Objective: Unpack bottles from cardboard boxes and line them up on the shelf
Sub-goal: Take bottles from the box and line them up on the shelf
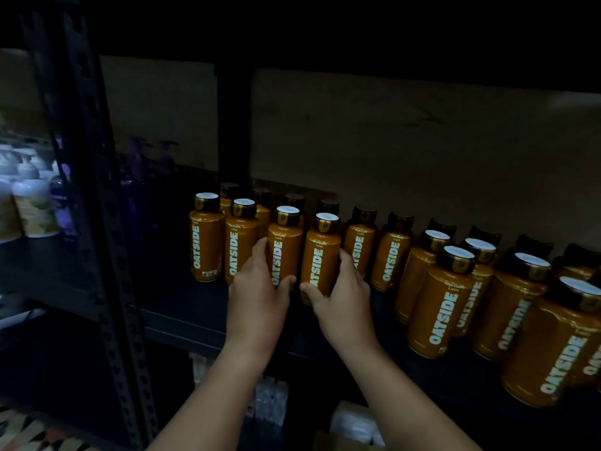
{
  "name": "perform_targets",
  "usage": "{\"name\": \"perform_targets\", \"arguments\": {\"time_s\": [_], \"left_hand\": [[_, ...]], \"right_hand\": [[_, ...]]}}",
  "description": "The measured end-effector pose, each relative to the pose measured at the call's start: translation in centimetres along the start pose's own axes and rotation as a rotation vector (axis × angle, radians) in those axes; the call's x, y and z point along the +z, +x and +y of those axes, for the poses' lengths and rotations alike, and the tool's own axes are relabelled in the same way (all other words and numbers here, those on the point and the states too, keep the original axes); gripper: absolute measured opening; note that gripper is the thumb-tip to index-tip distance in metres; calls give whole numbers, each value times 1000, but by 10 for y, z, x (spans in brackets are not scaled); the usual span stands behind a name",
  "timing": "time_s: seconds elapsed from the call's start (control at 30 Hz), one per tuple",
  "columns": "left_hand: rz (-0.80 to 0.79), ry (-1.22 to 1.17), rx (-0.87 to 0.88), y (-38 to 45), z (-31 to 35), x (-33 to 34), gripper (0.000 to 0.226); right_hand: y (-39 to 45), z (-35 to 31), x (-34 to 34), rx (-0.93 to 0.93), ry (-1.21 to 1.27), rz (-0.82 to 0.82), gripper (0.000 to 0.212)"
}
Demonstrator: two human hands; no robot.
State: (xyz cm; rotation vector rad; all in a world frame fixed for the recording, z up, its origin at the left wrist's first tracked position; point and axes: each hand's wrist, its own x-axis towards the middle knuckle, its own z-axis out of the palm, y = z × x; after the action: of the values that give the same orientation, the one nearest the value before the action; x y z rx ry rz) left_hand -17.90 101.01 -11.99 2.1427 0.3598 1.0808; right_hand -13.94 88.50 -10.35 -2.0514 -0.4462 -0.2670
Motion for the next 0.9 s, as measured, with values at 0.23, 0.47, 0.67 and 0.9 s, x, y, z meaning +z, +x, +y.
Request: {"name": "perform_targets", "arguments": {"time_s": [0.23,0.47,0.67,0.9], "left_hand": [[17,23,9,3,-1,-1,77],[28,71,26,5,-3,-5,76],[29,68,44,7,-5,-8,74],[34,27,45,7,-6,-9,68]], "right_hand": [[6,7,10,6,11,5,77],[6,9,12,-18,-14,-9,80],[4,10,11,-16,-4,-22,84],[4,11,11,-25,-18,-22,84]]}}
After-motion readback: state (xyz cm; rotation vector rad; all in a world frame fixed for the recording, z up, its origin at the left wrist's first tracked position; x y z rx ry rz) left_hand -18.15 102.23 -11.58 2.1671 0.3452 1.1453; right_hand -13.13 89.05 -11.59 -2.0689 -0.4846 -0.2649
